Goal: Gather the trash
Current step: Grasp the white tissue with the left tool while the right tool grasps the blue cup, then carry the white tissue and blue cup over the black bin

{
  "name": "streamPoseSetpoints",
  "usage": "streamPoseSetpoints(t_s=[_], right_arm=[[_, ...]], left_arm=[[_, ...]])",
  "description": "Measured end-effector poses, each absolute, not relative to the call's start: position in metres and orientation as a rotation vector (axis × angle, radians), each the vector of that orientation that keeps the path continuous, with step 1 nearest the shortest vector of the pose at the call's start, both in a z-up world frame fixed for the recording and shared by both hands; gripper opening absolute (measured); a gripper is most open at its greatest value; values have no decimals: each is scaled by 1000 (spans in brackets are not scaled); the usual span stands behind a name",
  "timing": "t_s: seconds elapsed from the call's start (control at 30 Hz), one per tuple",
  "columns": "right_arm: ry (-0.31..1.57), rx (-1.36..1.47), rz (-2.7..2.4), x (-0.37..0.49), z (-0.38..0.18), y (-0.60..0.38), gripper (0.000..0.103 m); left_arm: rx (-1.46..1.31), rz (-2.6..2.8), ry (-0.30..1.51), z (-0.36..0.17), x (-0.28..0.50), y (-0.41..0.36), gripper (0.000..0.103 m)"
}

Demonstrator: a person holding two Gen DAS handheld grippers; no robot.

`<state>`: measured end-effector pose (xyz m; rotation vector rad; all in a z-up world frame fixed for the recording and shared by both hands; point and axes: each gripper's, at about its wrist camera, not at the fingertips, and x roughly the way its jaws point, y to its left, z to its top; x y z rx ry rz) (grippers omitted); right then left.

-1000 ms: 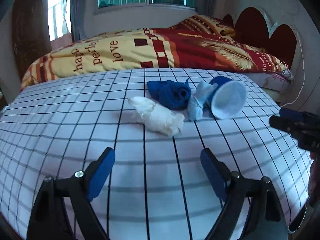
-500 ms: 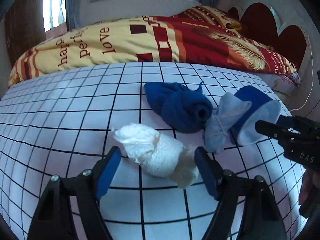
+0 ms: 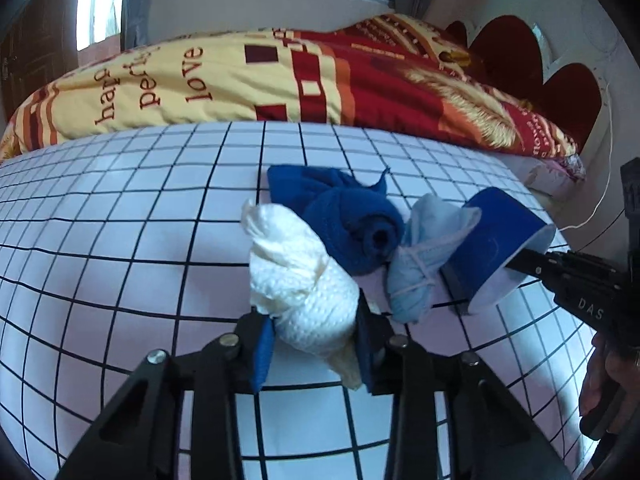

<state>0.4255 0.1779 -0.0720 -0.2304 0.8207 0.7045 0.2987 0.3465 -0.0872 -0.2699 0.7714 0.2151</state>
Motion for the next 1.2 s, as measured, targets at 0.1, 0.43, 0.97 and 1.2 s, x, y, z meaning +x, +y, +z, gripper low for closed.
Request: streamPoseSetpoints(t_s=[0.1, 0.43, 0.97, 1.2], right_arm=[[812, -218, 693, 423, -66, 167, 4], [775, -174, 659, 391, -44, 118, 4], [722, -86, 587, 294, -7, 13, 4], [706, -51, 555, 257, 3, -31, 4]], left_arm=[[-243, 218, 741, -80, 289, 339, 36], [-144, 219, 682, -60, 254, 307, 36], [-106, 146, 604, -36, 185, 234, 36], [-111, 113, 590, -30, 165, 208, 36]])
